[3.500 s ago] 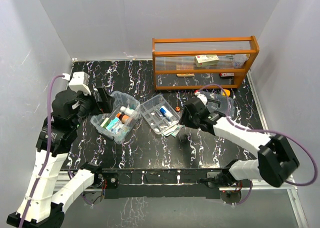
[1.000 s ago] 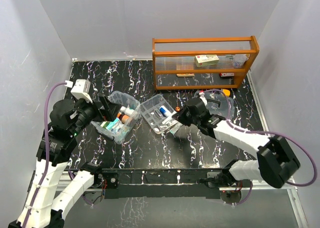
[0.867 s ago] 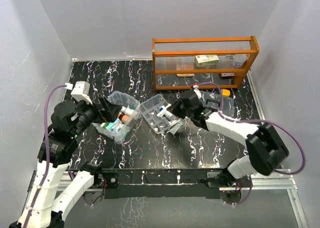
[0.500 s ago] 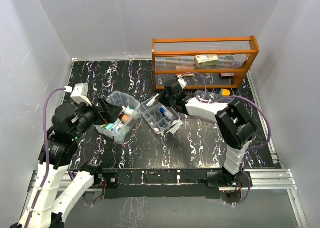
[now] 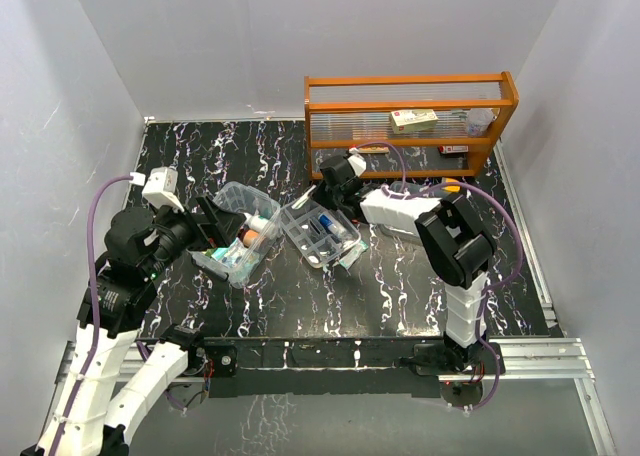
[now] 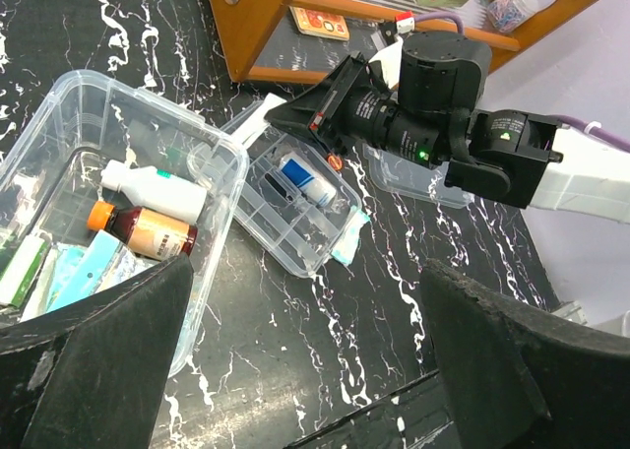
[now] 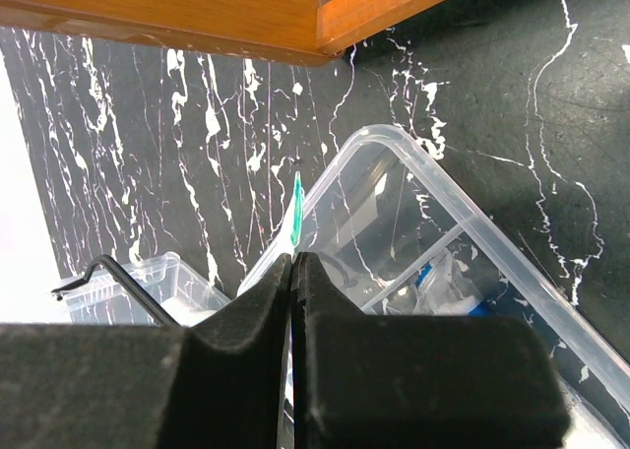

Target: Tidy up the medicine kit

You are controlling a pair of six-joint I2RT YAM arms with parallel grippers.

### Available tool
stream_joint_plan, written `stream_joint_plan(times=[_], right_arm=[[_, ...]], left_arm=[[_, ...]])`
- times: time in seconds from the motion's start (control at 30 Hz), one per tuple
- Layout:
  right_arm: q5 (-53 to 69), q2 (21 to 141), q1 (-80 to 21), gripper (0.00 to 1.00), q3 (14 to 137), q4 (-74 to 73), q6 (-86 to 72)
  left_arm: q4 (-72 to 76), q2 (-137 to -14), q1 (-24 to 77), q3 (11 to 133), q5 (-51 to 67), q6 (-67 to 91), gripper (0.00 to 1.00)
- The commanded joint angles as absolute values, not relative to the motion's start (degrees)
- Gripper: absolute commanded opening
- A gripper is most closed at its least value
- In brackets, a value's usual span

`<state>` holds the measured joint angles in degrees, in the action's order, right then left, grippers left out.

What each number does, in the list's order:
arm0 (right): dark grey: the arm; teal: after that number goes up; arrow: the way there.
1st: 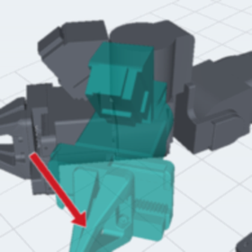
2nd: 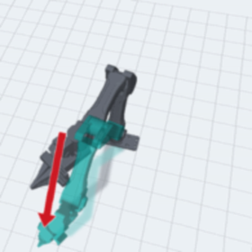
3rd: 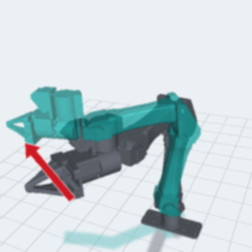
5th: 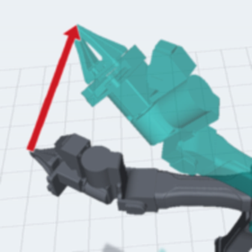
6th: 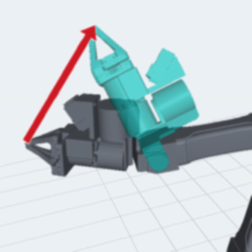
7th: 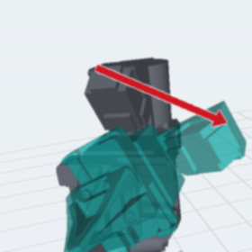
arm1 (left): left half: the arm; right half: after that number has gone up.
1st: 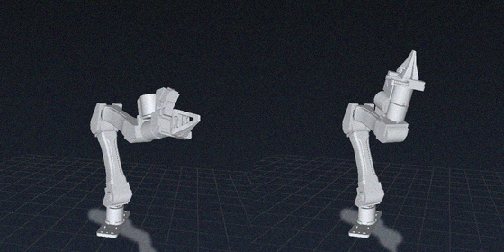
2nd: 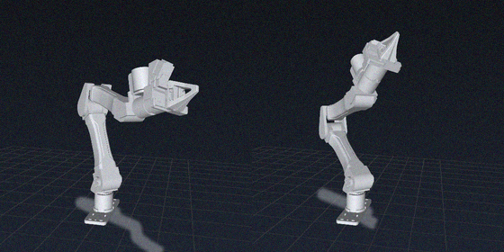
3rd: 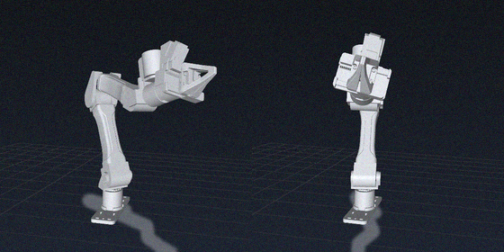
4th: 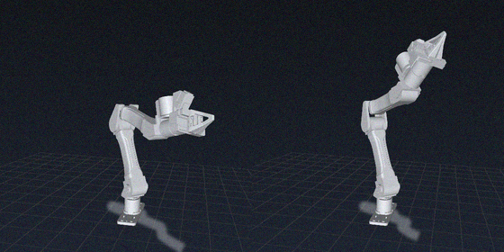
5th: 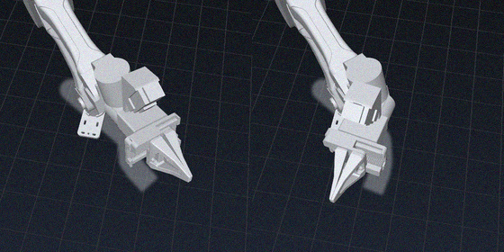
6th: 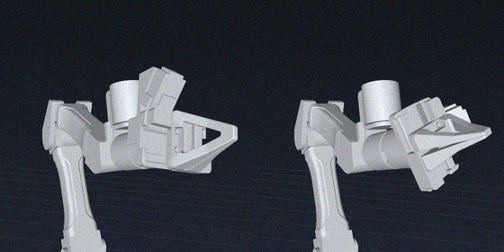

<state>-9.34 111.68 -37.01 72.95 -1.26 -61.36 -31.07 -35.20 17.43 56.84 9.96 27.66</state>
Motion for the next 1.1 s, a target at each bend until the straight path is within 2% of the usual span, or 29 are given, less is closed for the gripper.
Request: stream_joint_plan(times=[0.0, 0.2, 0.37, 0.57, 0.7, 1.07], right_arm=[[-12.11, 112.34, -36.95, 0.0, 76.37, -1.82, -60.8], [-11.6, 113.06, -36.93, 0.04, 77.39, -3.06, -59.77], [-11.6, 113.57, -36.93, 0.17, 78.11, -3.56, -58.86], [-10.68, 111.2, -36.99, 0.25, 78.43, -7.91, -58.84], [-9.49, 108.04, -36.89, 0.34, 76.79, -9.7, -56.82], [-13.8, 86.65, -35.48, 0.41, 62.04, -17.72, -47.82]], left_arm=[[-31.81, -35.03, 17.49, 57.35, 10.03, 26.89, 0.99], [-32.13, -35.15, 17.49, 57.45, 9.96, 26.77, 0.99], [-32.64, -35.66, 17.49, 58.05, 9.49, 26.29, 0.99], [-33.06, -35.95, 17.46, 58.8, 9.41, 25.93, 0.99], [-32.89, -36.01, 17.54, 59.27, 10.13, 25.77, 0.99], [-32.43, -36.68, 17.49, 62.7, 19.75, 19.48, 0.99]])
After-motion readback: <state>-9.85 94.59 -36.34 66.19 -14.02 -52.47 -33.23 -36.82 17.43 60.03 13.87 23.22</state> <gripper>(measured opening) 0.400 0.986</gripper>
